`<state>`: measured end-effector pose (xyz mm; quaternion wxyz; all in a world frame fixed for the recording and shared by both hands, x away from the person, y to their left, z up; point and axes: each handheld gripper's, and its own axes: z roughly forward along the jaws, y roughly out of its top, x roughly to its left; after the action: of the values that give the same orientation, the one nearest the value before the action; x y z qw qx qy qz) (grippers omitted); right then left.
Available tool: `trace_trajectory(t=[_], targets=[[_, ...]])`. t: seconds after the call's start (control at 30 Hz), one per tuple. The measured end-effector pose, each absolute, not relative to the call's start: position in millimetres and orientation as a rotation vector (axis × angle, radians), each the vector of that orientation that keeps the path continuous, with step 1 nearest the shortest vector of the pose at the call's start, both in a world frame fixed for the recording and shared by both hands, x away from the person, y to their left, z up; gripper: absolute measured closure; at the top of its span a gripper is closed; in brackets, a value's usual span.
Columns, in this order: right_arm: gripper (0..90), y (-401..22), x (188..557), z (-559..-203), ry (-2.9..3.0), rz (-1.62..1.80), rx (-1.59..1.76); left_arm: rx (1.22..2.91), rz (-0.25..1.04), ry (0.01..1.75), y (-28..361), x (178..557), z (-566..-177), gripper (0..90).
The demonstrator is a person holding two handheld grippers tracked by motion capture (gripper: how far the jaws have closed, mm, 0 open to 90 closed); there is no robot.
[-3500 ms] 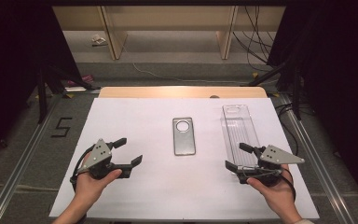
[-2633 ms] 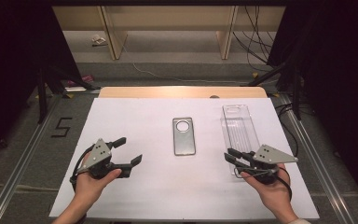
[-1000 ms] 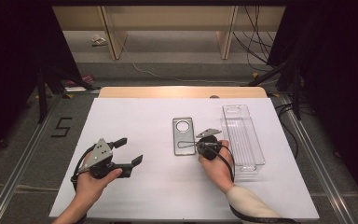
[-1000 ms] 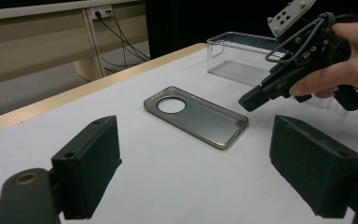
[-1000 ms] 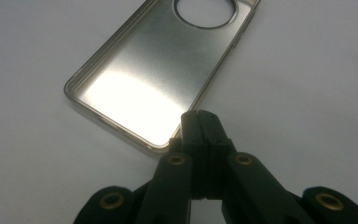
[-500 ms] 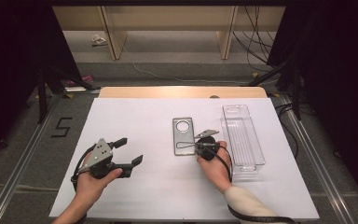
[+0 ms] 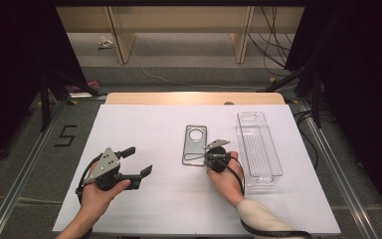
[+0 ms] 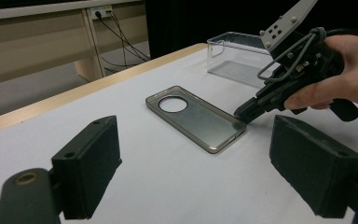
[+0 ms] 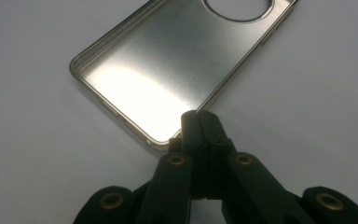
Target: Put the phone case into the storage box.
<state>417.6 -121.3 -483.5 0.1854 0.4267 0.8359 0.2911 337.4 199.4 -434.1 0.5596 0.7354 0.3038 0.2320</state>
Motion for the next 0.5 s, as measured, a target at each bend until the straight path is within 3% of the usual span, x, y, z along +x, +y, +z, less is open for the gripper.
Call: trace_trajectory(t=[0.5], targets=[[90.0, -114.3, 416.5, -484.7, 2.369, 0.84, 1.165, 1.737, 0.548, 0.715, 199.4, 337.4, -434.2, 16.0]])
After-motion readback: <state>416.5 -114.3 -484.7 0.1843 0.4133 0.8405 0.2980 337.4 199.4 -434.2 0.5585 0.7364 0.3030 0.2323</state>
